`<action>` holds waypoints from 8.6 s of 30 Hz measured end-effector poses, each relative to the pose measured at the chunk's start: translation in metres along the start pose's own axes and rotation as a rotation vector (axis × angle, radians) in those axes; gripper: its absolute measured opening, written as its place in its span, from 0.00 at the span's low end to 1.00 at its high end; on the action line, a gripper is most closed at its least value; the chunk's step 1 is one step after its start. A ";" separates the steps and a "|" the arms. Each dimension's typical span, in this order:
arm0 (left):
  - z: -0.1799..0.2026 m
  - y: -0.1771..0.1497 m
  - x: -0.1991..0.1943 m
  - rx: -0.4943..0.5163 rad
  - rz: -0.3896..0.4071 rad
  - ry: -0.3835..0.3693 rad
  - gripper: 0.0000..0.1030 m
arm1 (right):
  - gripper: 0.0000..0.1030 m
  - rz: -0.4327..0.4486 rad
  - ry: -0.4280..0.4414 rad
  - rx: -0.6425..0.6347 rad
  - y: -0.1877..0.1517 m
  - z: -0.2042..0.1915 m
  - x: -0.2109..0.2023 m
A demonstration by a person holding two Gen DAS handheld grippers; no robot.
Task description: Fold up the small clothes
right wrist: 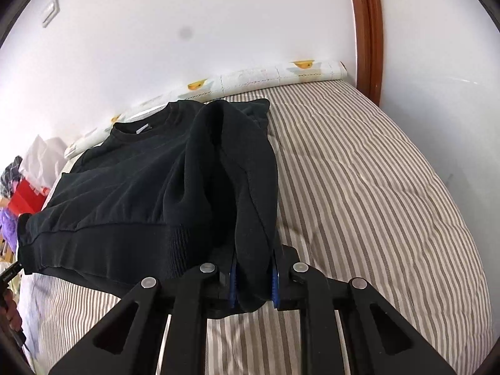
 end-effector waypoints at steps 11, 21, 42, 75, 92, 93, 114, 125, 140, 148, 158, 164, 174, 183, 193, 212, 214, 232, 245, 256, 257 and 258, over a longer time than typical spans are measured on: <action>0.000 -0.039 -0.047 -0.034 0.007 -0.032 0.12 | 0.16 -0.011 -0.019 -0.010 -0.040 0.010 -0.048; -0.003 -0.048 -0.060 -0.027 0.015 -0.047 0.19 | 0.22 0.015 -0.121 -0.063 -0.048 0.012 -0.072; 0.015 -0.036 -0.095 -0.067 0.090 -0.165 0.45 | 0.45 -0.017 0.003 -0.025 -0.058 -0.037 -0.058; 0.047 0.057 -0.009 -0.085 0.120 -0.110 0.07 | 0.05 0.155 0.088 0.094 0.045 -0.046 -0.019; 0.045 0.057 0.033 -0.050 0.055 -0.103 0.15 | 0.19 0.056 0.026 0.030 0.035 -0.043 0.027; 0.045 0.056 0.027 -0.051 0.061 -0.110 0.17 | 0.22 0.072 0.037 0.018 0.036 -0.046 0.019; 0.086 0.012 0.002 0.065 -0.039 -0.233 0.24 | 0.25 -0.093 0.136 -0.117 -0.030 -0.093 0.013; 0.092 0.035 0.042 0.064 -0.015 -0.162 0.27 | 0.25 -0.117 0.099 -0.167 -0.026 -0.102 0.026; 0.058 0.087 0.091 0.005 0.012 -0.041 0.27 | 0.20 -0.007 0.014 -0.025 0.058 -0.072 0.090; 0.033 0.088 0.109 0.046 -0.022 0.010 0.46 | 0.44 0.020 -0.057 -0.127 0.068 -0.054 0.098; 0.043 0.082 0.107 0.093 -0.008 0.000 0.11 | 0.19 -0.025 -0.022 -0.178 0.061 -0.064 0.122; 0.047 0.107 0.083 0.065 0.117 0.015 0.10 | 0.13 0.073 0.010 -0.169 0.081 -0.065 0.095; 0.050 0.115 0.128 0.017 0.075 0.023 0.10 | 0.13 0.085 0.002 -0.063 0.108 -0.040 0.110; 0.049 0.099 0.142 0.023 -0.008 0.038 0.15 | 0.16 -0.023 -0.024 -0.030 0.084 -0.022 0.137; 0.050 0.081 0.112 0.060 -0.044 0.052 0.17 | 0.32 -0.027 -0.090 -0.134 0.056 -0.014 0.079; -0.001 -0.009 -0.013 -0.047 -0.049 0.010 0.33 | 0.52 -0.017 -0.060 -0.172 0.019 -0.107 -0.016; -0.007 -0.013 -0.023 -0.062 -0.042 0.001 0.38 | 0.54 -0.025 -0.021 -0.209 0.005 -0.142 -0.021; -0.078 -0.053 -0.072 -0.074 -0.077 0.016 0.54 | 0.65 -0.045 0.295 -0.614 -0.137 -0.405 -0.062; -0.084 -0.053 -0.064 -0.099 -0.069 -0.026 0.58 | 0.19 0.036 0.344 -0.787 -0.160 -0.477 -0.041; -0.038 -0.046 -0.047 -0.042 -0.058 -0.060 0.58 | 0.11 0.108 0.426 -0.411 -0.064 -0.414 -0.072; -0.032 -0.046 -0.045 -0.037 -0.058 -0.066 0.58 | 0.11 0.126 0.410 -0.391 -0.054 -0.405 -0.076; -0.028 -0.045 -0.044 -0.037 -0.060 -0.071 0.58 | 0.11 0.143 0.394 -0.372 -0.044 -0.394 -0.080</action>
Point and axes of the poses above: each gripper's, at about its wrist camera, not at the fingertips, and x roughly the way its jaws point, z to its right, y to its top, the point moved 8 cm from there along x, roughly the way its jaws point, and after that the axes turned 13 degrees about z, right-handed, at the moved point
